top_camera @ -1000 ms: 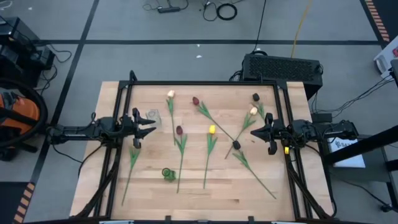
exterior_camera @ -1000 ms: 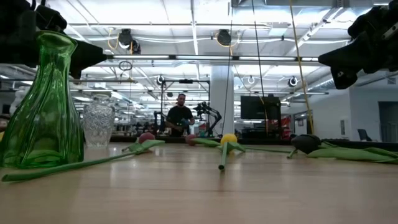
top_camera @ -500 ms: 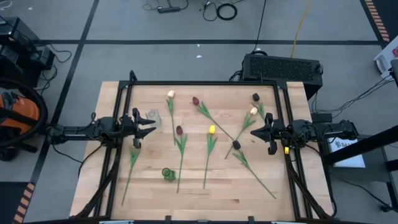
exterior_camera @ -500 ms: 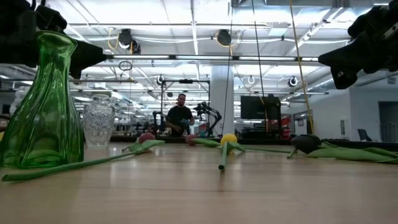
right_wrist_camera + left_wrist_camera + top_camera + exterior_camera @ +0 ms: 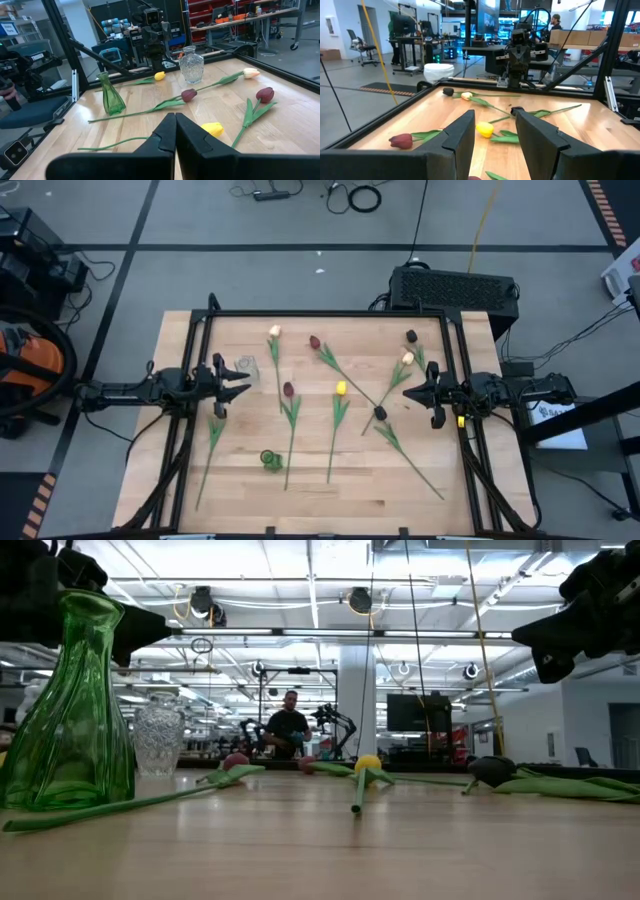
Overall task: Sort flowers into vase by color
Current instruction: Put the bottom red tulip into the green vase
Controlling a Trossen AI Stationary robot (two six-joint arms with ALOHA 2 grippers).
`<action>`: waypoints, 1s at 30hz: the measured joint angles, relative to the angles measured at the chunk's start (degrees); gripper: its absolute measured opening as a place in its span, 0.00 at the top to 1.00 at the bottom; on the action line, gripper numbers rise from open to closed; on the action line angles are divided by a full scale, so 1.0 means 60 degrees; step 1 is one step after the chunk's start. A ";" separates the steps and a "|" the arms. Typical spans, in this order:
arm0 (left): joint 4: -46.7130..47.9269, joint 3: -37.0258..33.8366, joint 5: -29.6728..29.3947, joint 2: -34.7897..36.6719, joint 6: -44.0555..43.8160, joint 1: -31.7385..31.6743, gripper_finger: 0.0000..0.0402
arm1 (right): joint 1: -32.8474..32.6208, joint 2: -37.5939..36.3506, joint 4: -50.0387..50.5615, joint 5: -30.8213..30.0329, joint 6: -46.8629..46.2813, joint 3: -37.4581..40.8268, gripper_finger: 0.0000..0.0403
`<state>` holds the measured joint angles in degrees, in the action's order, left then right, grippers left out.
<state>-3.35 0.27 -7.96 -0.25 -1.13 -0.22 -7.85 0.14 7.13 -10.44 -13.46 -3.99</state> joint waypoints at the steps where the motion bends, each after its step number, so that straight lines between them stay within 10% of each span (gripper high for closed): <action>1: -0.0054 -0.0003 -0.0001 0.0003 0.0002 0.0000 0.63 | 0.0001 -0.0003 -0.0002 0.0000 -0.0002 0.0000 1.00; 30: -0.0907 -0.0003 0.0365 0.0004 -0.4014 0.0002 0.63 | -0.0001 -0.0001 0.0000 0.0000 0.0000 0.0000 1.00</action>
<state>-8.79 0.25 -5.77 -0.23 -25.21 -0.21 -7.86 0.13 7.12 -10.44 -13.46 -3.99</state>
